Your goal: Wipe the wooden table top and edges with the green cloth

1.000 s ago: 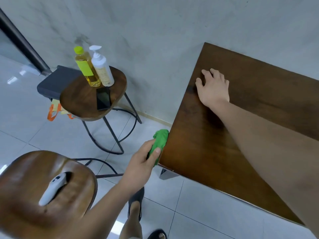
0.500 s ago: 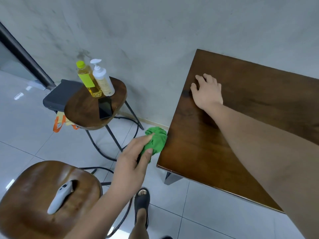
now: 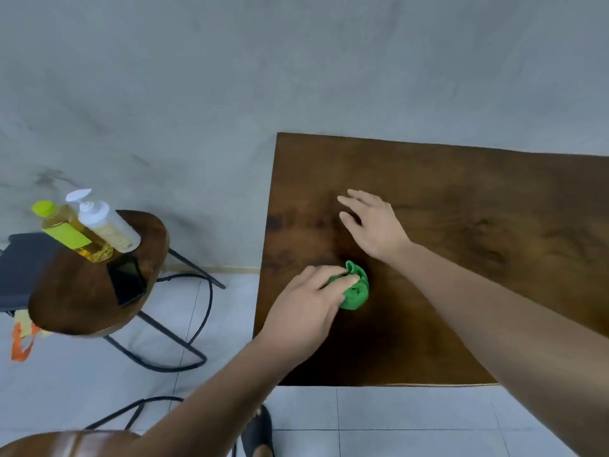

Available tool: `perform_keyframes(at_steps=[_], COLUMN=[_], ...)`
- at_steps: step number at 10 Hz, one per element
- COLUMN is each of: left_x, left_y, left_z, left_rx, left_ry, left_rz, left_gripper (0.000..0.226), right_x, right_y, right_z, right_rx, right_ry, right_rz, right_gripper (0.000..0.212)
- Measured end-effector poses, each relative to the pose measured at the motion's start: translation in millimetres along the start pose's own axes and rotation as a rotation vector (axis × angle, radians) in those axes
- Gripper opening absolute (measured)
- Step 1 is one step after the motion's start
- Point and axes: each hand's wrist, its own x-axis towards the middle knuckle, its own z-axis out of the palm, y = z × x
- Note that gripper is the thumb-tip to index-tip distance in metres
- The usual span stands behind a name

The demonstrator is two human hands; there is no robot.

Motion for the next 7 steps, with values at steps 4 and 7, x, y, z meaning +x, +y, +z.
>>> perform_keyframes(at_steps=[4,7], left_x=[35,29], left_y=[80,102], left_z=[66,61], left_rx=[0.066,0.022], left_ry=[-0.016,0.085], left_rz=[-0.04,-0.16], left_gripper=[0.045,0.047], right_x=[-120,-171], right_y=[100,121], right_z=[-24,9], right_rx=[0.011,-0.082], right_ry=[0.1,0.15], right_rz=[0.161,0.109], right_gripper=[0.056,0.057])
